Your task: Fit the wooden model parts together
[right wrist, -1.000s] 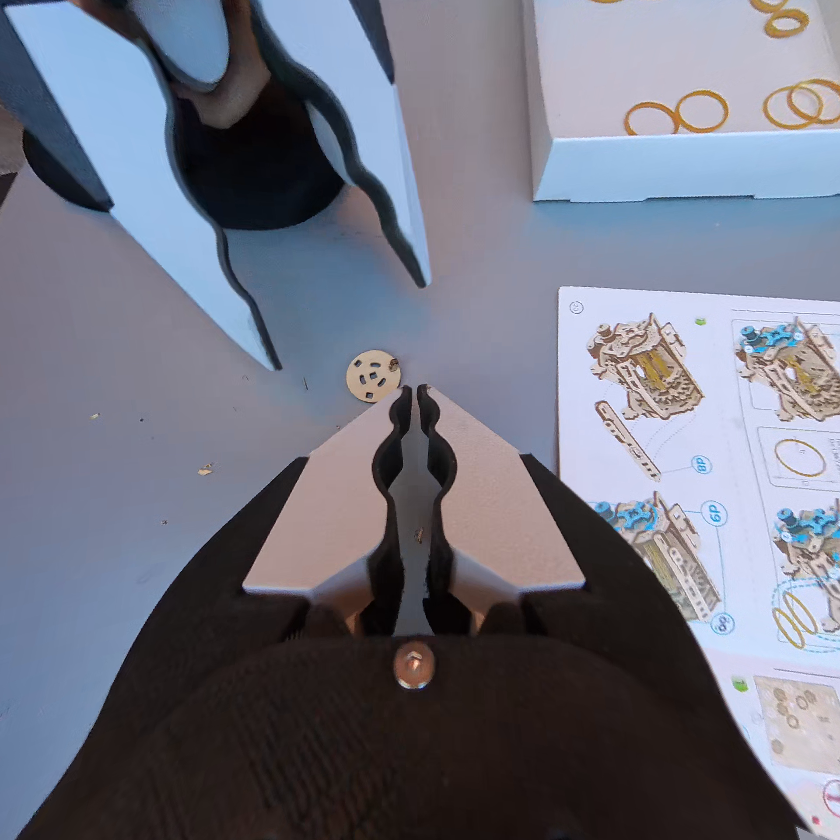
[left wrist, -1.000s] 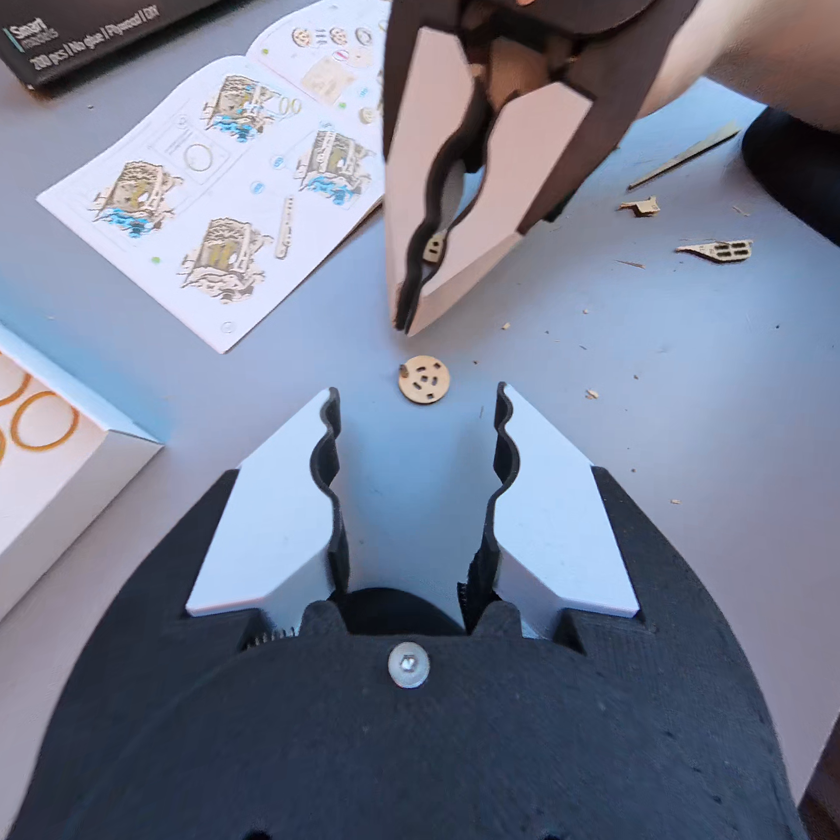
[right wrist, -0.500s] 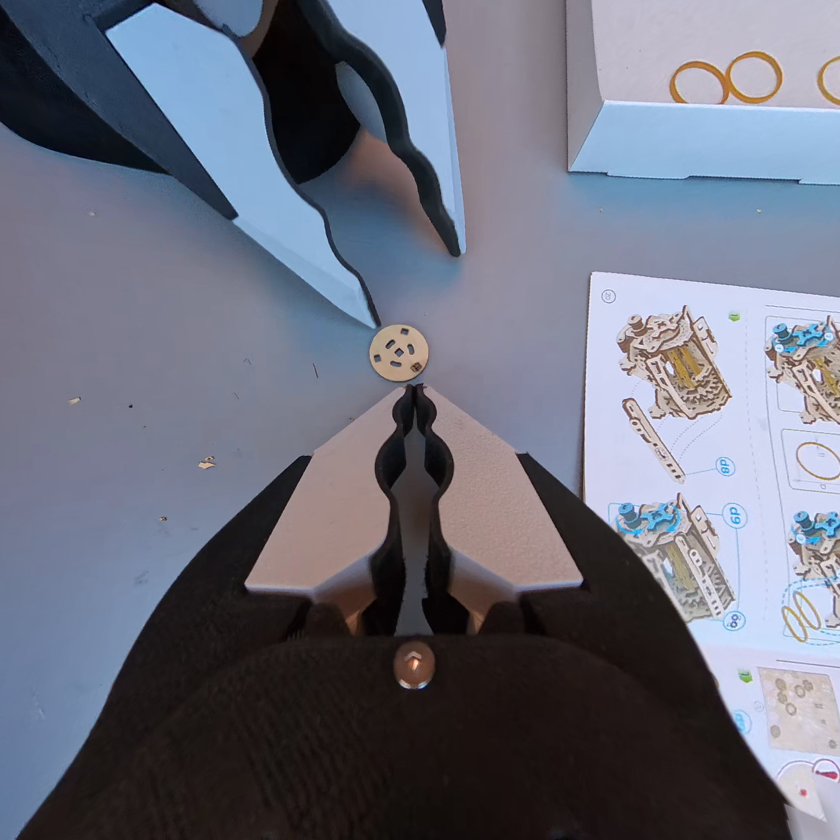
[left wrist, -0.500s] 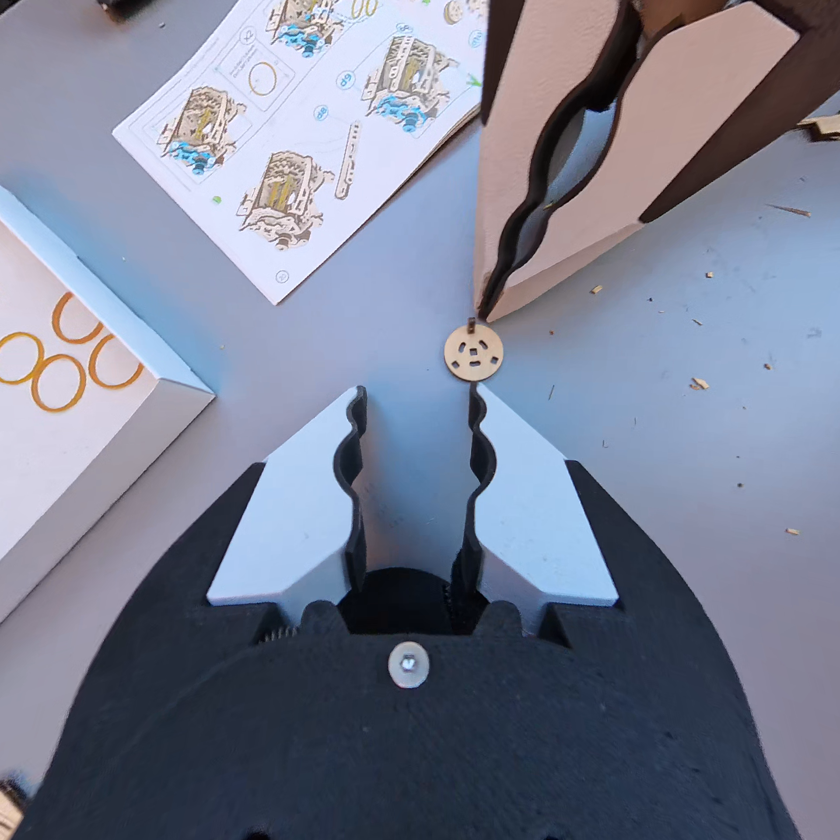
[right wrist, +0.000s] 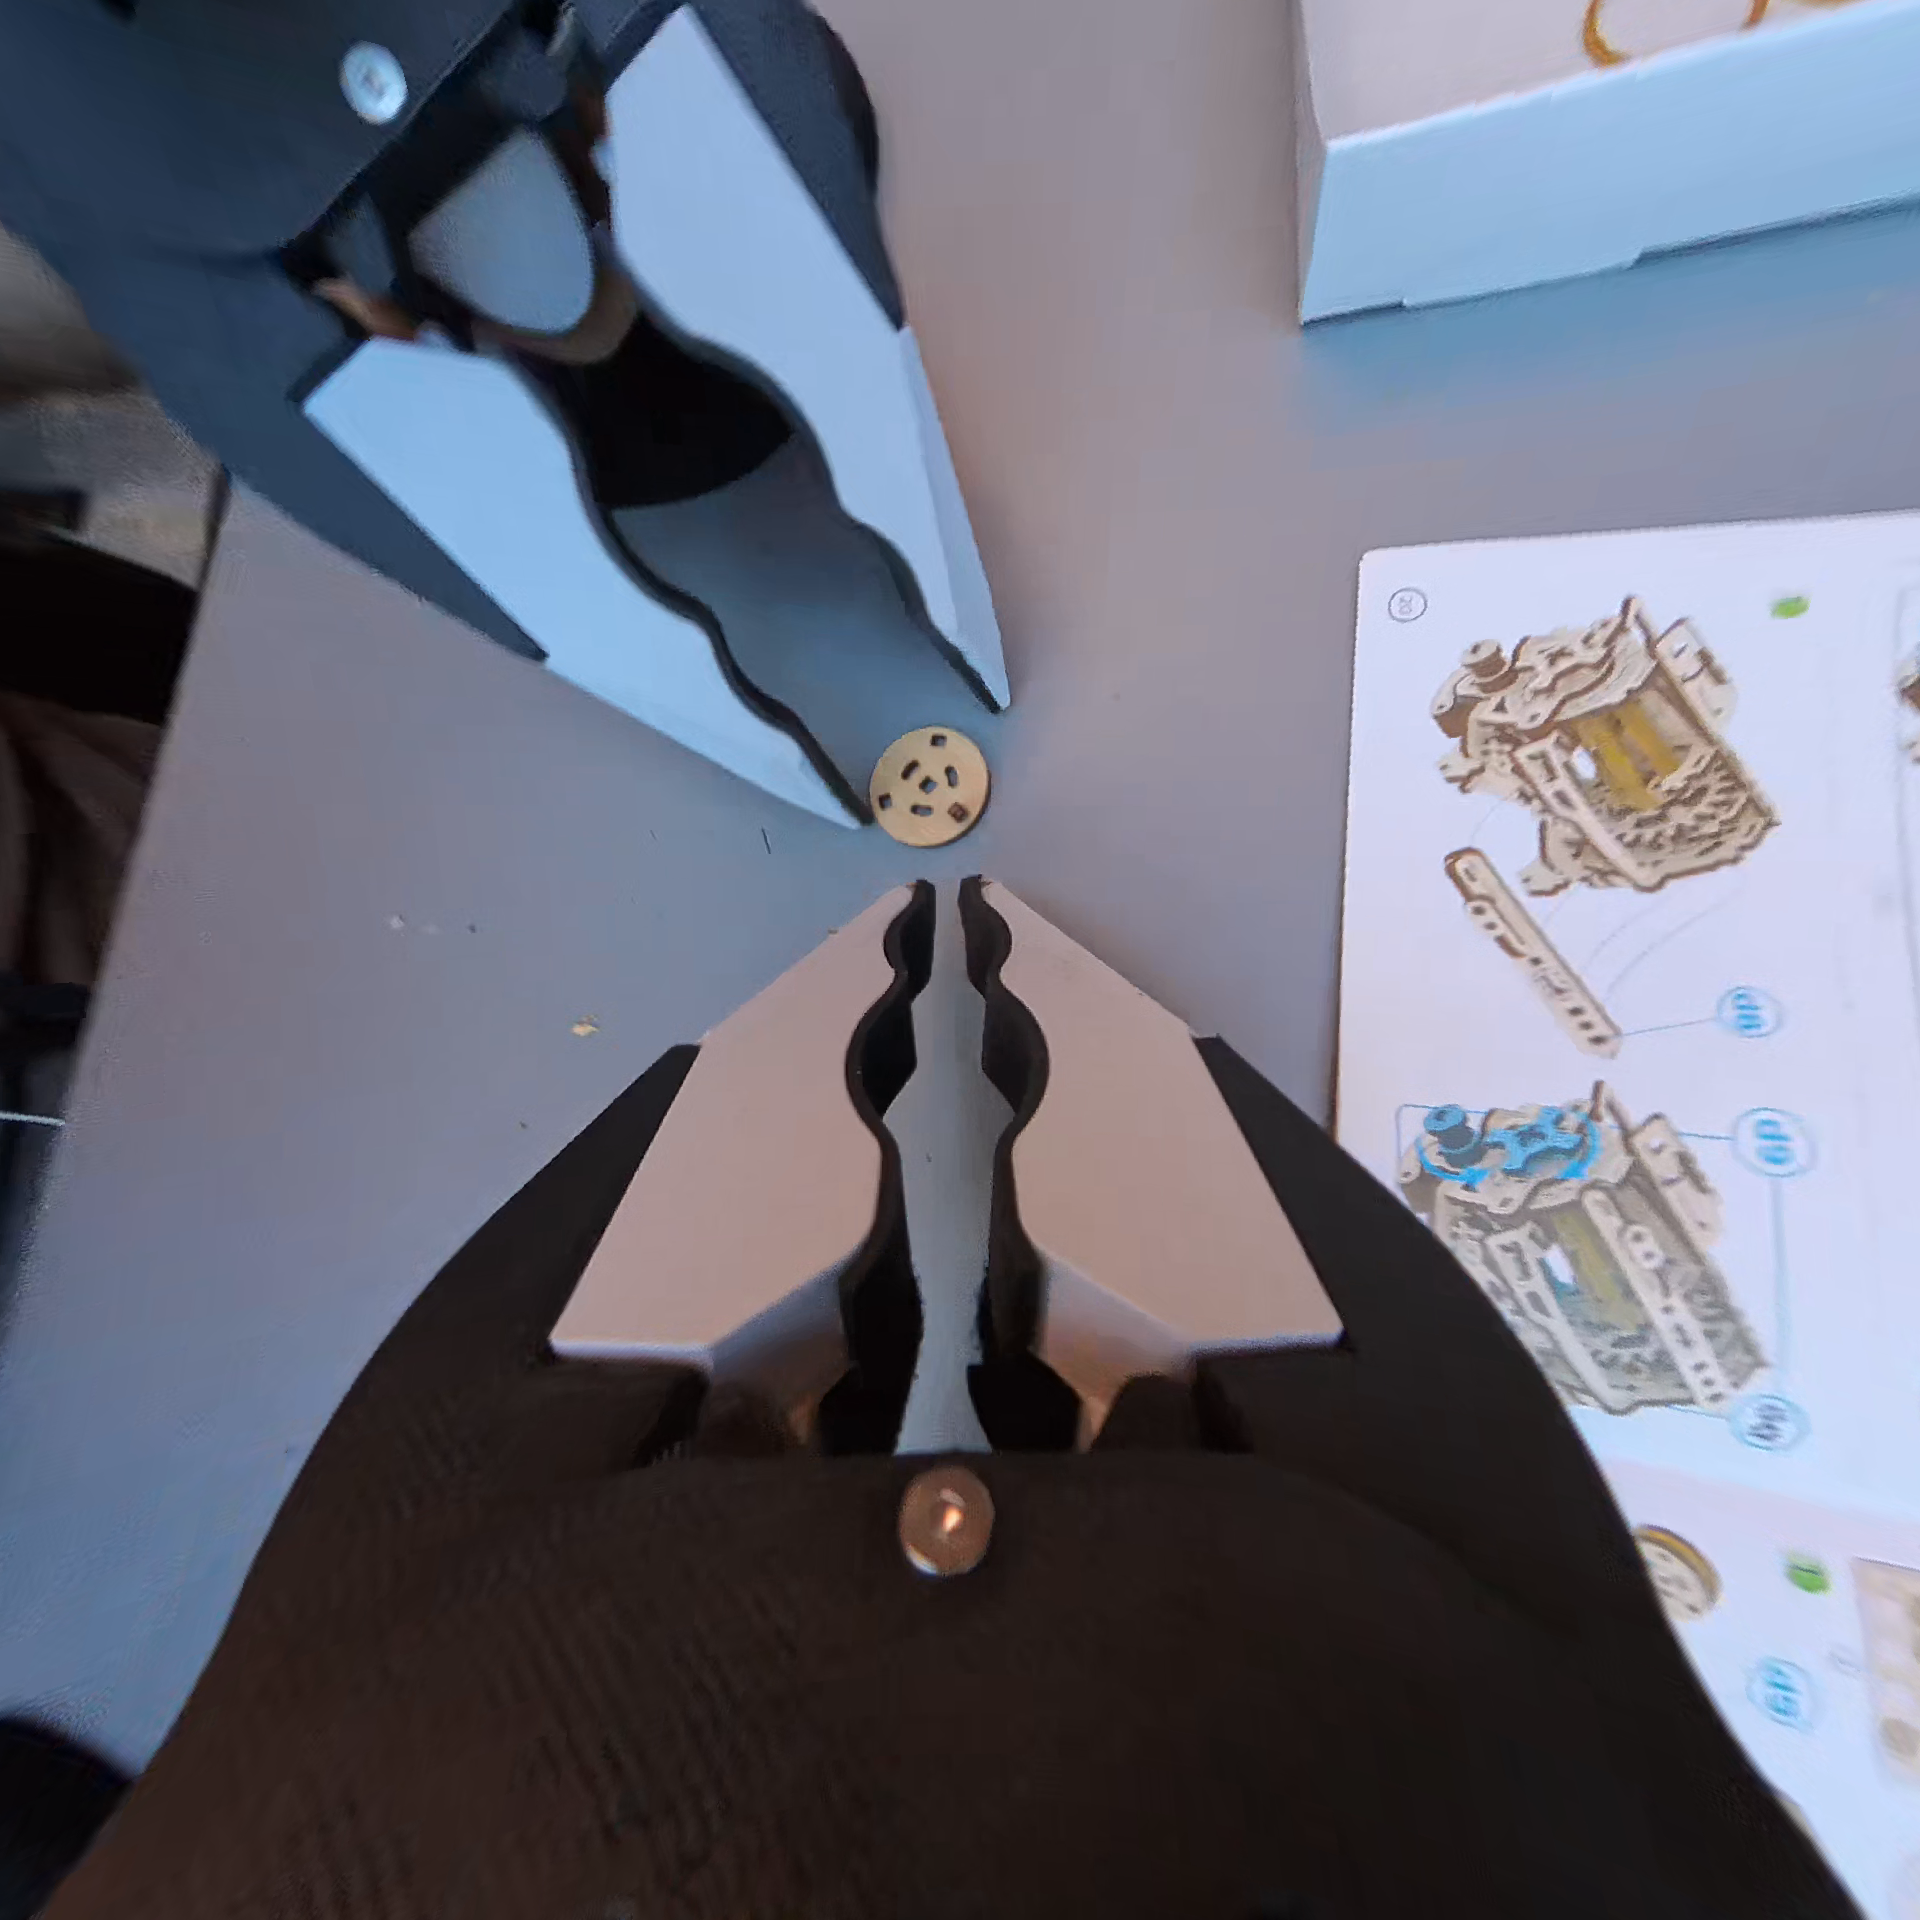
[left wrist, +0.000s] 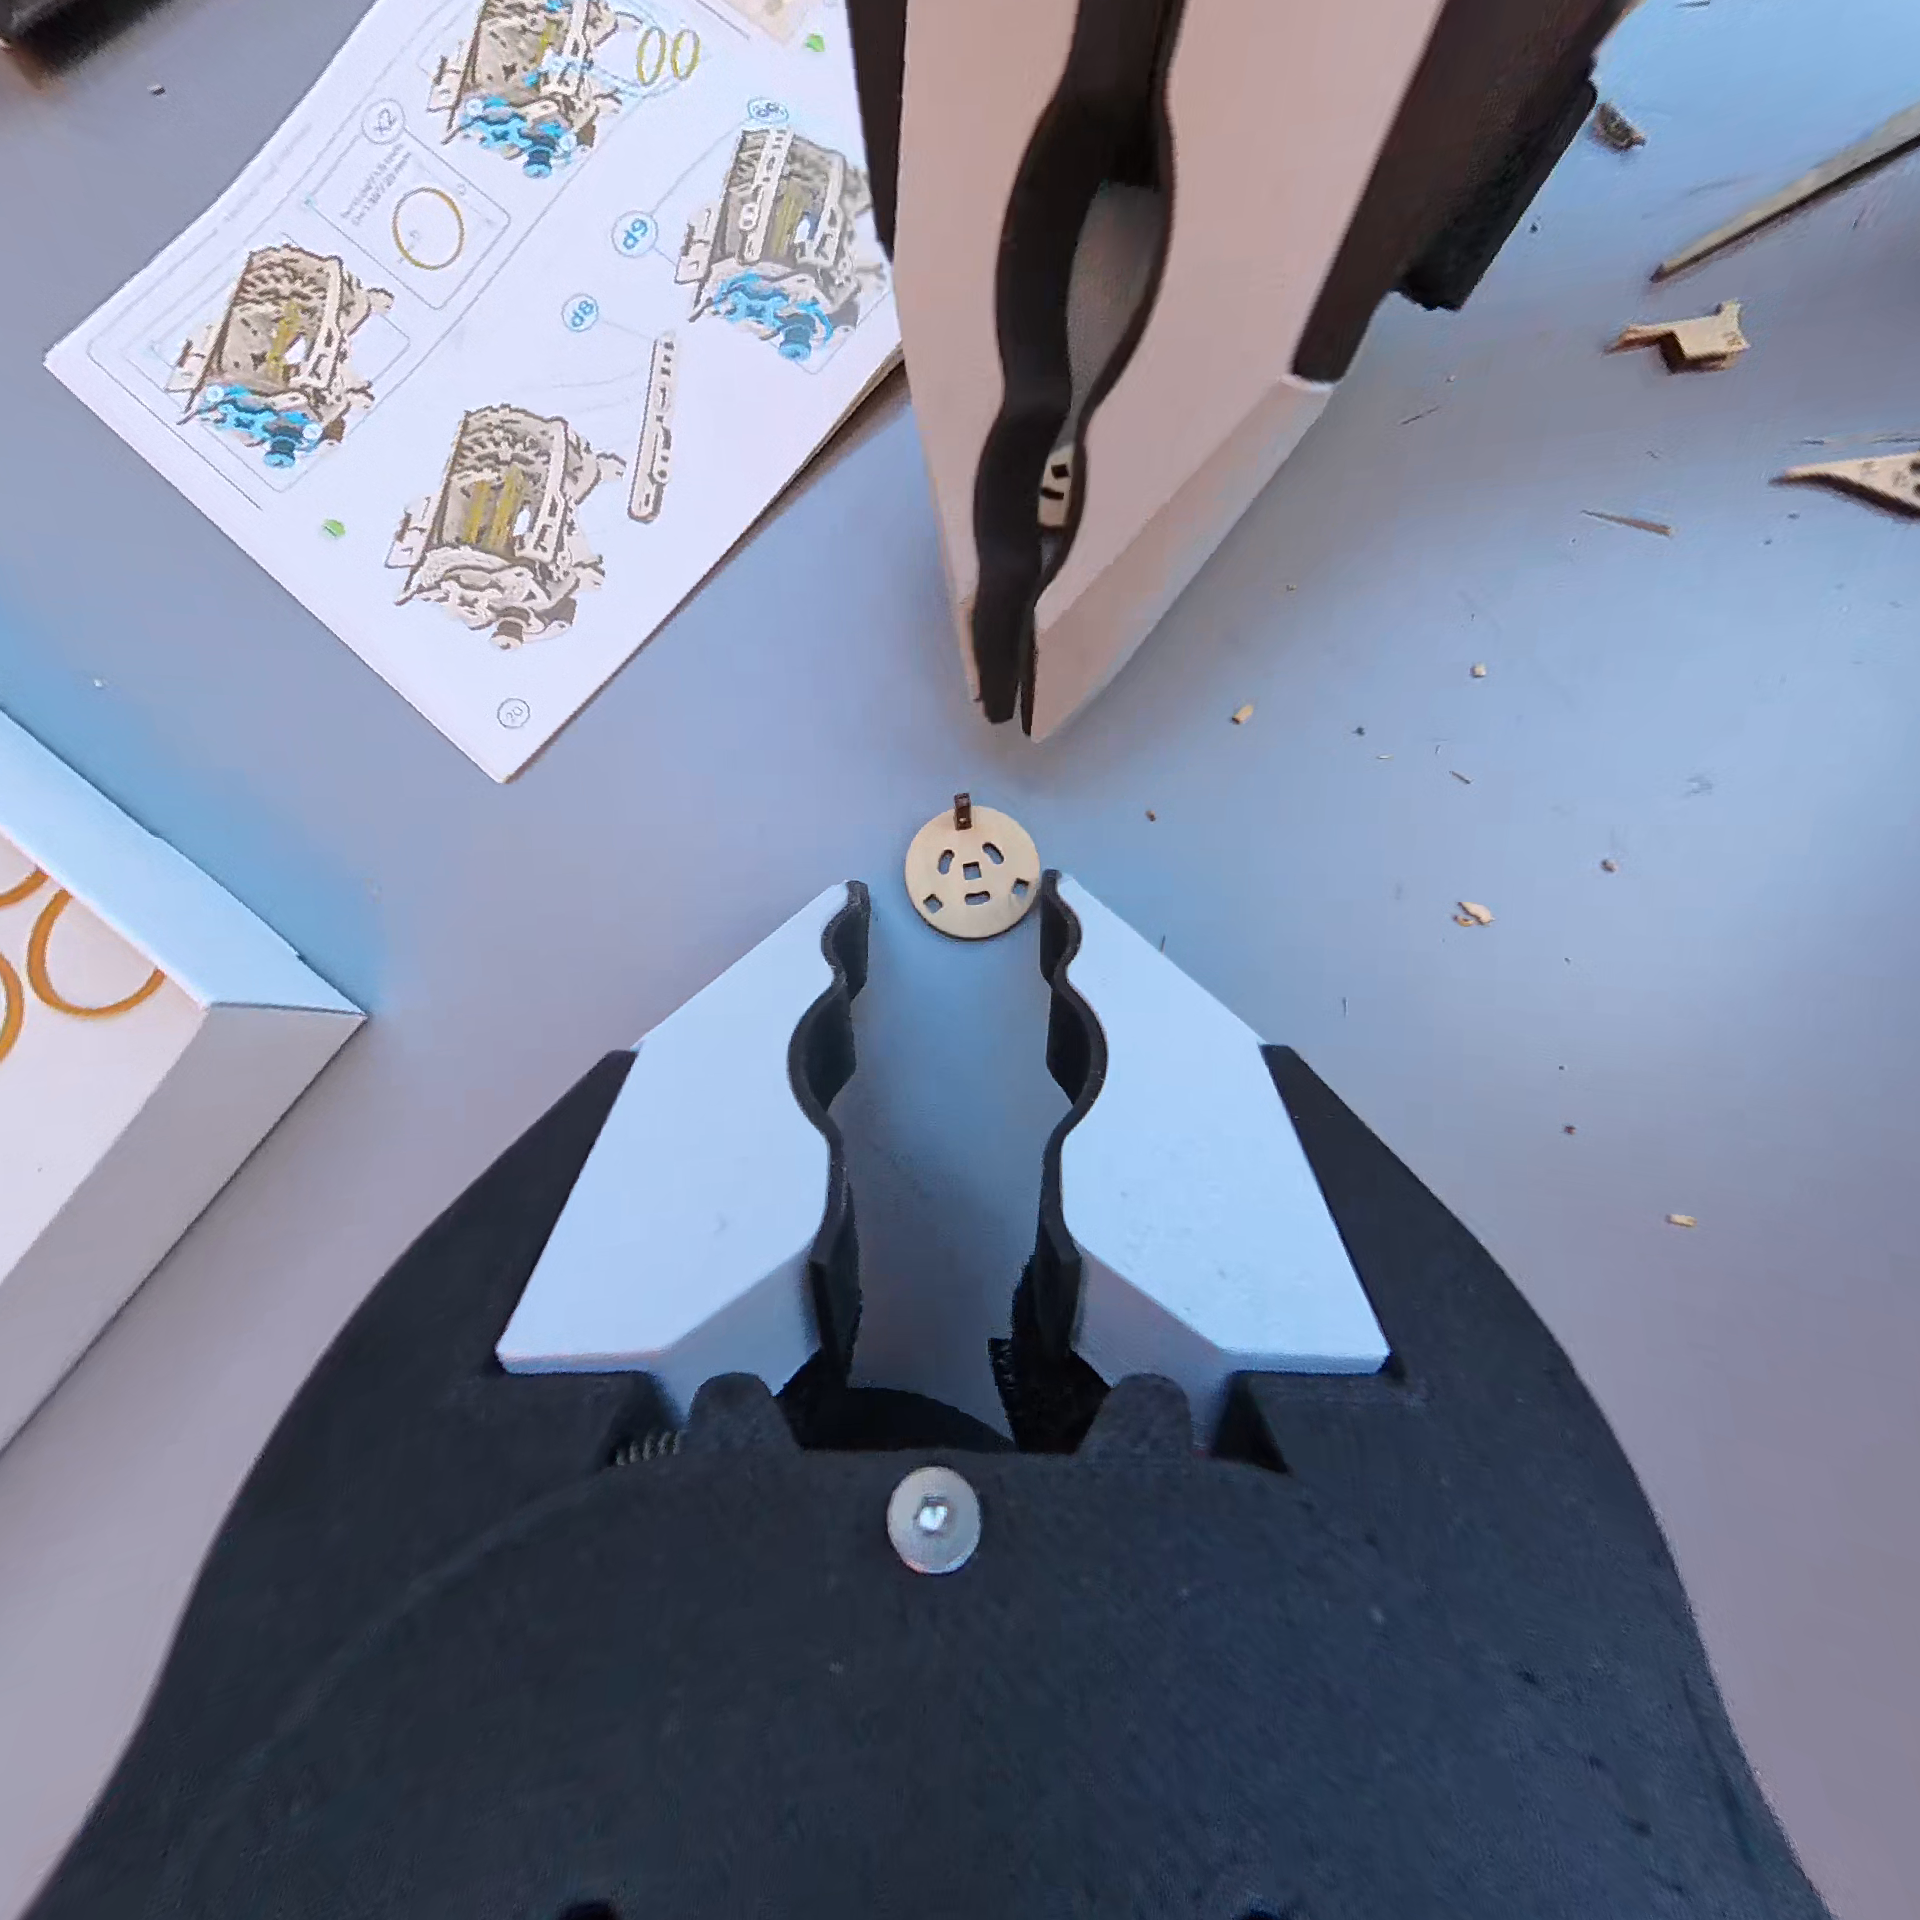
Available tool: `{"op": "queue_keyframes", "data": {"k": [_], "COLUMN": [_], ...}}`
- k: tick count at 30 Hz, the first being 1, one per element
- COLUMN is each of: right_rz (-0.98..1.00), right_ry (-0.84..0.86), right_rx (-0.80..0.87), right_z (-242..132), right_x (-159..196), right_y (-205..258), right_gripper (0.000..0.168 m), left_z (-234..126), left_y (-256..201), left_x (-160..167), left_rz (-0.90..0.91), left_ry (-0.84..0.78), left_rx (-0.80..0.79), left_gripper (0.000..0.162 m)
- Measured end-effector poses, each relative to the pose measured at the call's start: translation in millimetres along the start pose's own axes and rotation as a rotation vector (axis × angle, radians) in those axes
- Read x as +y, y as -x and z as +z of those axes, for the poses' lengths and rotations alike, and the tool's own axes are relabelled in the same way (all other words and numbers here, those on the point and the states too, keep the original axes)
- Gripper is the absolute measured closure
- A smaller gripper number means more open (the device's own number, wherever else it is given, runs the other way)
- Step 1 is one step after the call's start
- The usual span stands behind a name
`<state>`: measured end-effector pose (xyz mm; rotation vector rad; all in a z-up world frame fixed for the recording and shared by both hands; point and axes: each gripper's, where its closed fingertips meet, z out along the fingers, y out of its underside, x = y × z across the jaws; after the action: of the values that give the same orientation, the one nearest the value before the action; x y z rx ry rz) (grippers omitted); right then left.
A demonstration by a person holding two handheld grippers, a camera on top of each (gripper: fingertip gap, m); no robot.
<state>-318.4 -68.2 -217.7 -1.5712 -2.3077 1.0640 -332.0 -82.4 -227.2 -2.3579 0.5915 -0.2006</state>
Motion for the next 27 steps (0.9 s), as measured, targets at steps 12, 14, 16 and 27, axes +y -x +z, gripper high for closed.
{"op": "queue_keyframes", "data": {"k": [12, 14, 16, 27], "right_rz": [-0.25, -0.28, -0.357, -0.477], "right_ry": [-0.038, -0.036, -0.051, 0.093], "right_rx": [0.105, 0.117, 0.141, 0.096], "right_z": [-1.2, -2.5, -4.8, 28.1], "right_x": [-6.9, -13.4, -24.7, -27.8], "right_y": [-5.2, -11.2, -17.9, -28.3], "right_gripper": [0.163, 0.164, 0.164, 0.168], "left_z": [-6.7, -9.8, -8.9, 2.3], "left_y": [31.1, 30.2, 21.5, 26.6], "left_x": [11.5, 13.0, 7.8, 0.3], "left_rz": [0.185, 0.162, 0.118, 0.048], "left_ry": [0.122, 0.12, 0.094, 0.051], "left_rx": [0.118, 0.101, 0.105, 0.007], "left_gripper": [0.132, 0.131, 0.121, 0.12]}}
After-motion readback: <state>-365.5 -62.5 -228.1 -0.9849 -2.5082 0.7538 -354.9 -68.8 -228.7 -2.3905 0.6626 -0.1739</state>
